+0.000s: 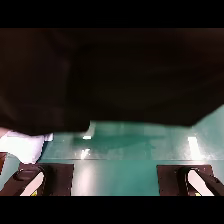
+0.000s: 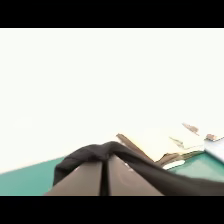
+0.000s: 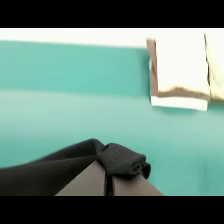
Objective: Fold the shirts.
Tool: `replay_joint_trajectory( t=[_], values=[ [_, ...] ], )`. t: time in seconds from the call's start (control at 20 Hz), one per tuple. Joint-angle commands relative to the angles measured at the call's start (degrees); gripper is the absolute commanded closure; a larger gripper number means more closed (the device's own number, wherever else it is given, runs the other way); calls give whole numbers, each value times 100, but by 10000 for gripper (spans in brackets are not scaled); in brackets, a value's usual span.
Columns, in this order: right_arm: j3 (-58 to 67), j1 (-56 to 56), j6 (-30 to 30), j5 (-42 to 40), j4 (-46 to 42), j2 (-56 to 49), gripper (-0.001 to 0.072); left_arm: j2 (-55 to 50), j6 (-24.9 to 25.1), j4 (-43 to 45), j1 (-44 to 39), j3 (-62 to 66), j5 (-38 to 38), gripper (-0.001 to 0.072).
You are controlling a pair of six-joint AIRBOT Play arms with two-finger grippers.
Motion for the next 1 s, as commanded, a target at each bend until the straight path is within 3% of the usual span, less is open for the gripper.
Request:
replay_joint_trajectory(
  t=[0.0, 0.2, 0.4, 0.7, 0.85, 0.95],
  values=[
    [-437, -2, 192, 389, -127, -407, 698, -116, -118, 520, 2, -979, -262, 682],
    [-1838, 280, 164, 382, -225, -1370, 698, -1008, -136, 667, 2, -2975, -573, 682],
    [-2588, 848, 61, 223, -584, -2848, 698, -2483, -13, 529, 2, -4188, -13, 681],
    [-1344, 1093, 11, -669, -568, -4815, 698, -4463, 409, 192, 4, -3558, 1060, 681],
    [-503, 1093, 2, -715, -533, -5182, 697, -4780, 413, 192, 4, -2883, 1003, 681],
    [-481, 1093, -208, -647, -597, -5082, 697, -4771, 415, 236, 4, -2625, 573, 681]
  ],
)
